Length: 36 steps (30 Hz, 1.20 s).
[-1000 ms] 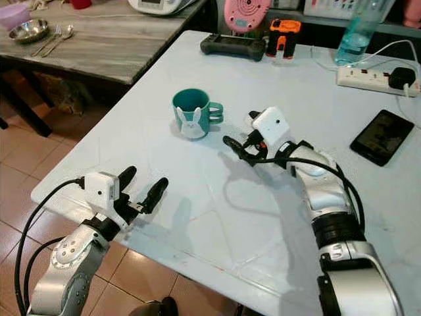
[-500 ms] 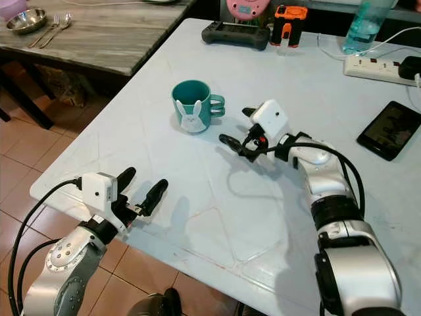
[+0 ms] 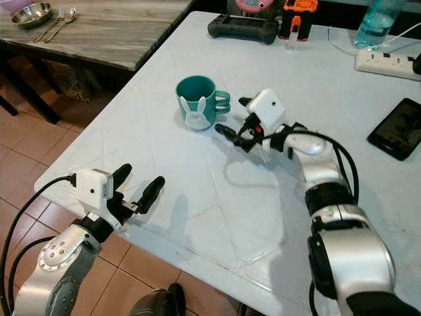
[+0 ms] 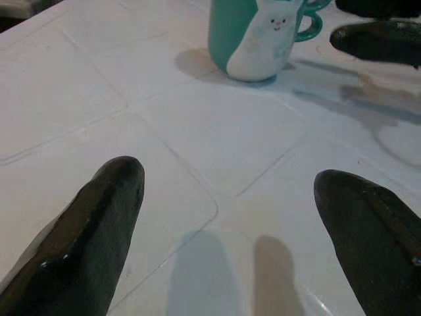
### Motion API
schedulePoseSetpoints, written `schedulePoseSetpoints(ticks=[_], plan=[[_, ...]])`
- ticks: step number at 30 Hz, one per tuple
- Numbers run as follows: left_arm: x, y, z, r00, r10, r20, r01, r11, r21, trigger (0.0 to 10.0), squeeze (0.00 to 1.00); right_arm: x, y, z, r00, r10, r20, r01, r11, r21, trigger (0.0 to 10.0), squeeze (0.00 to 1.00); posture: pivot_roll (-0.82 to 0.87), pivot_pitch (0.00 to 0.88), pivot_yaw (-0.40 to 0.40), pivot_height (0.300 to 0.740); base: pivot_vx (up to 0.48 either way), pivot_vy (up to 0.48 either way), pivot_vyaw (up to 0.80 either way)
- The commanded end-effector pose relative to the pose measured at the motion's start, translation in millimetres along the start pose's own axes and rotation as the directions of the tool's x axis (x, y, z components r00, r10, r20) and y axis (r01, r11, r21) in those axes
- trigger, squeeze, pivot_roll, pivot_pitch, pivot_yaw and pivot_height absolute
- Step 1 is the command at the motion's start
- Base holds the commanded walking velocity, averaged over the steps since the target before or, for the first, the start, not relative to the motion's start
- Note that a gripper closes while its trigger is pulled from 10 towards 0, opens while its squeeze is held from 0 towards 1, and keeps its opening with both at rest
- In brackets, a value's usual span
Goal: Setting the table
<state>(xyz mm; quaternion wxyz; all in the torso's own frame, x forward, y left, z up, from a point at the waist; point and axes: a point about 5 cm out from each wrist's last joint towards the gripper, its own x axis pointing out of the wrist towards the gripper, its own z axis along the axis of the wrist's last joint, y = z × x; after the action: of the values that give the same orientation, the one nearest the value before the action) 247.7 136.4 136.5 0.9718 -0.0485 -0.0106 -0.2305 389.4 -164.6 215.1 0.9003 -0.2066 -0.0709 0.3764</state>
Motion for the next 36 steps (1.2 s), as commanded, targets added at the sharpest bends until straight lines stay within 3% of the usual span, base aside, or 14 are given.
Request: schedulePoseSetpoints(ticks=[1,17,26,36], plan=[[-7.5,4.2,0.9,1.0,0.011,-0.015,-0.011,1.0,0.011,10.0,0.0,4.3,0.9,3.5,1.0,0.025,-0.004,-0.025,0.999,-0.022,10.0,0.0,0.0,0.271,0.133,0.74,0.0,0.0,0.0],[-18.6,8.6,1.2,0.998,0.036,-0.06,-0.034,0.999,0.031,10.0,0.0,15.6,4.7,9.6,0.998,0.057,0.012,-0.056,0.998,-0.007,10.0,0.0,0.05,0.276,0.141,0.74,0.0,0.0,0.0],[-18.6,10.0,0.1,0.996,0.039,-0.075,-0.037,0.999,0.035,10.0,0.0,25.2,18.6,12.7,0.989,0.109,0.103,-0.118,0.989,0.085,10.0,0.0,0.04,0.275,0.148,0.74,0.0,0.0,0.0],[-15.7,8.2,-2.1,0.996,0.03,-0.082,-0.028,0.999,0.028,10.0,0.0,27.1,41.1,10.1,0.965,0.185,0.188,-0.207,0.973,0.103,10.0,0.0,0.01,0.273,0.148,0.74,0.0,0.0,0.0]])
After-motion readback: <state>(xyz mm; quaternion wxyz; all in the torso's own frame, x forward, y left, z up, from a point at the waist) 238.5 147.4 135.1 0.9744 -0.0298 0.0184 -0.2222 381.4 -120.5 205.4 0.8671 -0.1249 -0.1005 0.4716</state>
